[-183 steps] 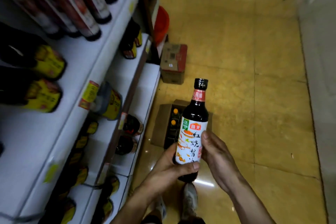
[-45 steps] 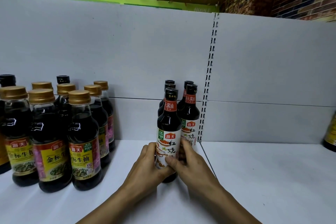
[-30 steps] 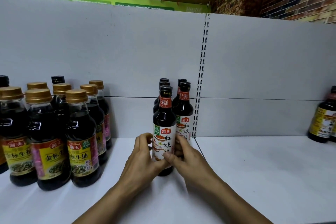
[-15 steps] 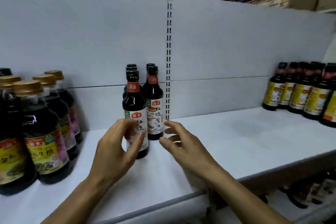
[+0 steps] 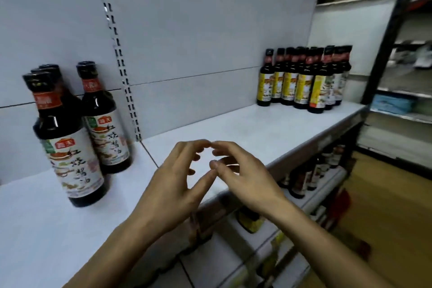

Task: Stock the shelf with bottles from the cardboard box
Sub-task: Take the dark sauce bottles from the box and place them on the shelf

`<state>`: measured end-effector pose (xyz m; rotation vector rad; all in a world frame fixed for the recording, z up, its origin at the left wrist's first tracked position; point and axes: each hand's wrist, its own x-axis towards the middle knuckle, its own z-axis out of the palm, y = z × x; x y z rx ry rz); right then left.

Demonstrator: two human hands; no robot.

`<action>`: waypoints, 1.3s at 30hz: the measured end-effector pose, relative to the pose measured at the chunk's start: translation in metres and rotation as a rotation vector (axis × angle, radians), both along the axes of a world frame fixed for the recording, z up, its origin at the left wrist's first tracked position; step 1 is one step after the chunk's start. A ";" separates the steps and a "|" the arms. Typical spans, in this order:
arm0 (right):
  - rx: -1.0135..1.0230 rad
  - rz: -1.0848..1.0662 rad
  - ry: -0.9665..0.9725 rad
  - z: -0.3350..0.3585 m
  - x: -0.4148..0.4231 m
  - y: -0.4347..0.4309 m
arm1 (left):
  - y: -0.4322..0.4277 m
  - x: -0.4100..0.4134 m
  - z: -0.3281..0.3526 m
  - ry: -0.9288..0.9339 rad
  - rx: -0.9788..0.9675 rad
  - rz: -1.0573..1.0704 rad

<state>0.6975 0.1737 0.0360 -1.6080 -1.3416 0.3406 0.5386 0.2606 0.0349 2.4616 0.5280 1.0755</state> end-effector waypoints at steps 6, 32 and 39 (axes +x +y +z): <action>-0.055 -0.208 0.034 -0.041 0.062 -0.087 | -0.050 0.076 -0.041 0.085 -0.082 -0.198; -0.450 -0.742 0.413 -0.277 0.163 -0.340 | -0.253 0.271 -0.294 0.620 -0.540 -0.688; -0.488 -0.842 0.546 -0.419 0.183 -0.342 | -0.253 0.295 -0.439 0.750 -0.585 -0.724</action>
